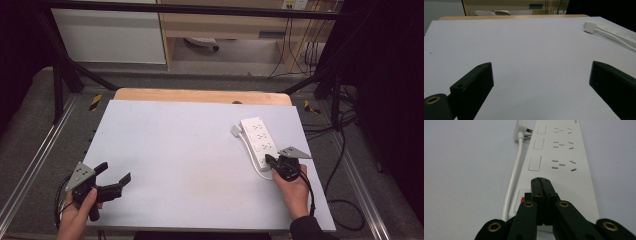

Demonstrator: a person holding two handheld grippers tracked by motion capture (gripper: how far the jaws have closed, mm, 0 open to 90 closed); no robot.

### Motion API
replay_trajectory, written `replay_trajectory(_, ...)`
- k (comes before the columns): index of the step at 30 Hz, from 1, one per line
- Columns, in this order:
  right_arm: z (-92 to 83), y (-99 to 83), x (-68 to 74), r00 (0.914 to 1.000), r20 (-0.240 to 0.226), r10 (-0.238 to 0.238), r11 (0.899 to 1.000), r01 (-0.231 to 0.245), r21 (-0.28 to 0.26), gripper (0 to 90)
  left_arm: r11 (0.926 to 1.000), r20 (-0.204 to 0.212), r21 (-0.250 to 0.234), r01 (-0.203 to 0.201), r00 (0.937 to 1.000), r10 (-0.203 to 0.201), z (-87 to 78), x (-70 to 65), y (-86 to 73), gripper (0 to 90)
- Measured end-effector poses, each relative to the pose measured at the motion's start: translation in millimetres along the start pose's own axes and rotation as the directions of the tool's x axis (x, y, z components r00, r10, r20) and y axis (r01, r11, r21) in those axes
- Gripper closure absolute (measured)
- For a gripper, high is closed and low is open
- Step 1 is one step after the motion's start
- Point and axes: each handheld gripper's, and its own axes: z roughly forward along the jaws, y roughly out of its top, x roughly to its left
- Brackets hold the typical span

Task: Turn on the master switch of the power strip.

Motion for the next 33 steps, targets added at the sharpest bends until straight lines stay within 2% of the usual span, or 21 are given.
replay_trajectory(33, -2.0, -1.7, -2.7, 1.0000, -0.004, 0.004, 0.999, -0.004, -0.033, 90.0, 1.0000, -0.002, -0.003, 0.007, 1.0000, -0.007, -0.5, 1.0, -0.2, 5.6)
